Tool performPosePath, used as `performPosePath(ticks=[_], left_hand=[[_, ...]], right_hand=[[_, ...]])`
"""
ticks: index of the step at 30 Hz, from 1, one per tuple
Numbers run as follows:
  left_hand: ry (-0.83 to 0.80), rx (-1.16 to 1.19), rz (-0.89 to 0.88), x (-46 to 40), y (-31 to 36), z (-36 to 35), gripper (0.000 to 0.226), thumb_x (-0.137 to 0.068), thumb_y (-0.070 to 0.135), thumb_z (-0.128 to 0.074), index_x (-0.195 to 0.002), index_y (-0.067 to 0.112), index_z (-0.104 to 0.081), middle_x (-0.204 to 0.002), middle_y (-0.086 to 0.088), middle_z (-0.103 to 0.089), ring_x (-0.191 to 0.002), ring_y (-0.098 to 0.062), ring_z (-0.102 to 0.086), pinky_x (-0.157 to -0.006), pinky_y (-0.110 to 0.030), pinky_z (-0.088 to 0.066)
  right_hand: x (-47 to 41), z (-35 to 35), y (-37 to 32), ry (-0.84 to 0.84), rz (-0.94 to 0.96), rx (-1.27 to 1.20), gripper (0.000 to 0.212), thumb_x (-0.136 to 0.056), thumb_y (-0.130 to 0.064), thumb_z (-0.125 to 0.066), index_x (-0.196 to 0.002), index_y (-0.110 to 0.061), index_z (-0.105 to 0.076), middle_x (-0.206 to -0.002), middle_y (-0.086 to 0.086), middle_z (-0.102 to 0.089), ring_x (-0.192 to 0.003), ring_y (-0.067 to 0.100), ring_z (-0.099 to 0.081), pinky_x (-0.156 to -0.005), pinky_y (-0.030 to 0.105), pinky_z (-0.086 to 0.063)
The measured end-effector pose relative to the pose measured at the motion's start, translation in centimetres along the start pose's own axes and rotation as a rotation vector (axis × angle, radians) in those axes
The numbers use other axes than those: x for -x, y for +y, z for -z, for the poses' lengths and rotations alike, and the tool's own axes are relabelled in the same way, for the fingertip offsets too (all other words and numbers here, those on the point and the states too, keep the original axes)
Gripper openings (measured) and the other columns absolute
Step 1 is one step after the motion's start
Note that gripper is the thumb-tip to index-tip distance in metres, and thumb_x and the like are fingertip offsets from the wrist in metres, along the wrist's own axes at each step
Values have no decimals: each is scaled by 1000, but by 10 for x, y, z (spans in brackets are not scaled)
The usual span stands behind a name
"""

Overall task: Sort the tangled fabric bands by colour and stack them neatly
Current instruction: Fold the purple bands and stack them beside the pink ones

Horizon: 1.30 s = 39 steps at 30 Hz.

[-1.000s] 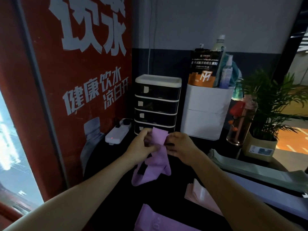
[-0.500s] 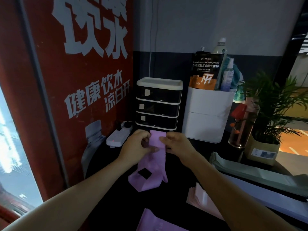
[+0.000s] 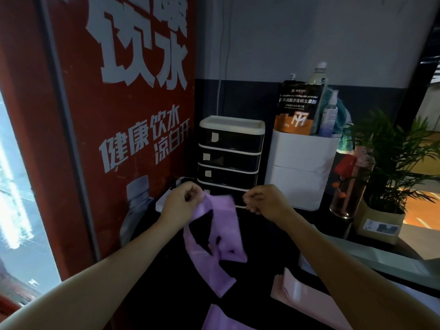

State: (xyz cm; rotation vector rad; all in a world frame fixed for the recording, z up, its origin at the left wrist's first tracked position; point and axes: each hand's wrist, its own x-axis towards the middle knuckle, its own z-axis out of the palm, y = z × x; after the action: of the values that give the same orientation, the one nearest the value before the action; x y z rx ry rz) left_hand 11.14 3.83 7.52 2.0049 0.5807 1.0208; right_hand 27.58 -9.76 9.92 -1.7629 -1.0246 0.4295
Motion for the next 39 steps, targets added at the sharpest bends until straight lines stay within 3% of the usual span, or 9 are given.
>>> performPosePath(ticks=[7,11,15,18,22,25,31,37,39], left_hand=[[-56,49,28,-2,4,14,16,-92,10,-57,-80,21,-61,-80,5,-60,-72,0,-52,-64,-4,-40],[-94,192,1,-7,20,10,19,-90,6,-57,-79,20,-63,-80,2,-61,-72,-1,-52,-64,-5,-41],[-74,264,-12,-17,33,13,18,-90,6,-57,-81,20,-64,-81,5,-62,-74,0,-54,-68,-8,-43],[13,342,35,-26,37,24,19,-91,6,-55,-80,19,-63,-79,4,-59,-73,-3,-51,-70,-14,-44],[-1,310,55,-31,39,35,17,-92,10,-55,-82,20,-64,-84,3,-61,-80,-7,-53,-79,-22,-44],[-34,367,82,-32,47,32,17,-93,10,-54,-85,21,-65,-88,5,-64,-82,-8,-57,-78,-22,-46],[-146,468,119,-30,62,29,24,-95,8,-49,-95,25,-65,-98,3,-66,-97,-16,-59,-92,-34,-47],[-206,630,154,-24,70,42,26,-94,6,-46,-102,23,-64,-99,3,-67,-89,-11,-60,-79,-23,-51],[-262,667,159,-21,71,44,27,-91,4,-48,-106,21,-63,-102,1,-66,-89,-12,-61,-75,-21,-54]], right_hand=[[0,-14,-3,-49,65,115,11,-86,-8,-65,-94,-1,-68,-71,0,-61,-61,4,-56,-56,8,-45],[-1,-34,-12,-161,154,172,25,-77,-12,-74,-100,-4,-66,-87,6,-64,-79,12,-59,-77,24,-49],[-8,-34,-11,-62,216,323,11,-80,-6,-68,-86,3,-66,-82,19,-66,-68,22,-54,-62,20,-41],[-13,-18,-8,0,207,403,7,-81,-7,-68,-83,0,-67,-73,13,-61,-59,11,-49,-55,16,-36],[-20,1,-7,100,148,470,24,-83,-7,-65,-106,-4,-68,-97,10,-69,-89,18,-62,-75,19,-43],[-20,-4,-16,61,154,354,35,-81,-11,-70,-114,-5,-64,-106,11,-66,-92,16,-61,-81,21,-45],[-8,-35,-43,-86,261,54,19,-80,-7,-69,-98,-6,-64,-97,8,-69,-91,22,-65,-85,34,-52],[-3,-38,-42,-130,227,-2,40,-81,-6,-69,-119,-5,-57,-114,7,-65,-97,20,-63,-82,20,-51],[2,-44,-40,-226,214,-62,42,-80,-1,-69,-120,-5,-56,-114,14,-64,-98,27,-64,-88,32,-53]])
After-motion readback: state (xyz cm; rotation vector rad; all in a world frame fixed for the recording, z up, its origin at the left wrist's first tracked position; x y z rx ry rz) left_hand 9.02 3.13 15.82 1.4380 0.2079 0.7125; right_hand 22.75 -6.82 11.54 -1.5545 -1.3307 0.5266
